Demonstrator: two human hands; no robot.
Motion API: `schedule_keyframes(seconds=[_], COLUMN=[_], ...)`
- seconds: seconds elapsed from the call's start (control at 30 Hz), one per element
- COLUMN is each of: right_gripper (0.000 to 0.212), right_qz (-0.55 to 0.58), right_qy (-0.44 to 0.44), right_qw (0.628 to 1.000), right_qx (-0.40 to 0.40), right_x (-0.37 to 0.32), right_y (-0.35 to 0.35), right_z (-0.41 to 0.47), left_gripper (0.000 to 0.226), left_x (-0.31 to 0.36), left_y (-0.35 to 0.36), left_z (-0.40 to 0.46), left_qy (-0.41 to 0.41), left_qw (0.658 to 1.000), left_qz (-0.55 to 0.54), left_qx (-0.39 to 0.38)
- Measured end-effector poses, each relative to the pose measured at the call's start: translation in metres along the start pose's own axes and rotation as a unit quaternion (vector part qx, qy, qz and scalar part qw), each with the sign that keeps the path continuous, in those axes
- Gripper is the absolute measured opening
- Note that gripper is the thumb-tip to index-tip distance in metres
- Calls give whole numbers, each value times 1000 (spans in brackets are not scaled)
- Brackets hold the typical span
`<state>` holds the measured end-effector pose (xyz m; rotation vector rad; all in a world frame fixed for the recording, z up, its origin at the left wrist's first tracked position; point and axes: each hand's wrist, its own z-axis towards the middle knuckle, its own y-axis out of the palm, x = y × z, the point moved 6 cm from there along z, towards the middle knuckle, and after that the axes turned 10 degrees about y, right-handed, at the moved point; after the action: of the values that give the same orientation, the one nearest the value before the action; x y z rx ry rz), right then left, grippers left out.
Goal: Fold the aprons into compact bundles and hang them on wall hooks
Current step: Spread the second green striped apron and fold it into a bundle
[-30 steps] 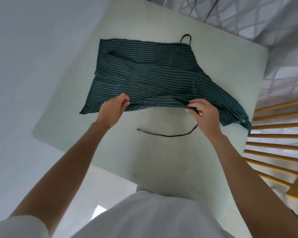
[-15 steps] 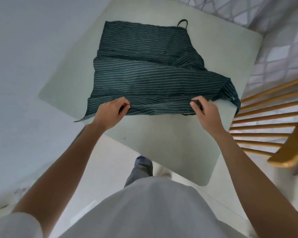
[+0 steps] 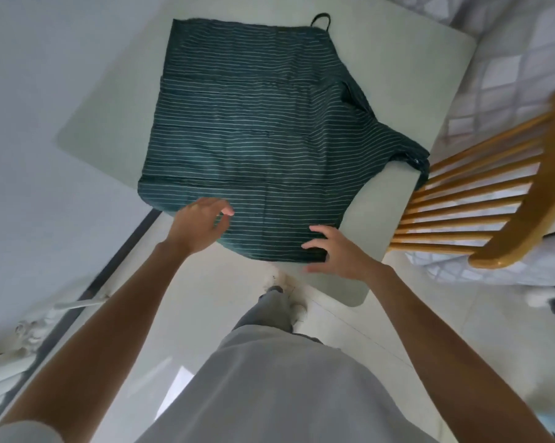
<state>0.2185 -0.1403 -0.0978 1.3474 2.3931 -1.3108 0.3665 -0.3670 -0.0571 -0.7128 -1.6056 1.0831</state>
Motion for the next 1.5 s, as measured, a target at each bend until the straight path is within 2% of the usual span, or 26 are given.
schedule_keyframes(seconds=[0.07, 0.17, 0.3, 0.4, 0.53, 0.63, 0.73, 0.87, 0.97, 1.1, 1.17, 1.23, 1.33, 1.4, 1.5], right_gripper=[46, 29, 26, 24, 22, 21, 20, 23, 14, 21, 22, 22, 26, 32, 29], right_qz=[46, 98, 130, 127, 132, 139, 125, 81, 90, 114, 17, -78, -147, -123, -30], right_qy=[8, 11, 65, 122, 169, 178, 170, 152, 112, 97, 58, 5, -27, -2, 72], right_qw=[999, 982, 929, 898, 892, 908, 930, 959, 965, 956, 955, 948, 933, 932, 915], right_qx=[27, 160, 341, 403, 398, 352, 302, 225, 218, 253, 289, 309, 327, 341, 396], right_x=[8, 19, 65, 100, 141, 170, 172, 165, 163, 178, 180, 181, 197, 211, 235], right_y=[-20, -65, -137, -182, -225, -246, -252, -249, -259, -311, -345, -370, -385, -380, -352], right_z=[5, 4, 5, 16, 54, 99, 138, 180, 189, 188, 189, 191, 200, 192, 151], left_gripper=[19, 26, 32, 38, 56, 71, 74, 51, 23, 10, 9, 12, 34, 47, 59], left_x=[5, 13, 47, 77, 120, 158, 173, 163, 164, 166, 169, 170, 169, 169, 171], left_y=[4, 11, 24, 33, 46, 73, 94, 111, 107, 101, 99, 102, 111, 116, 121], left_z=[35, 73, 140, 186, 245, 289, 309, 316, 317, 315, 315, 320, 333, 339, 346], left_qy=[22, 37, 54, 77, 72, 70, 78, 34, 49, 109, 125, 99, 30, -2, -13], left_qw=[1000, 998, 996, 995, 997, 996, 993, 994, 997, 993, 990, 992, 997, 997, 998], left_qz=[-3, -8, -3, 4, 23, 45, 66, 62, 48, -25, -62, -70, -34, -27, -5], left_qx=[-16, -49, -74, -70, -32, -41, -55, -81, -26, 29, 35, 13, -54, -70, -69])
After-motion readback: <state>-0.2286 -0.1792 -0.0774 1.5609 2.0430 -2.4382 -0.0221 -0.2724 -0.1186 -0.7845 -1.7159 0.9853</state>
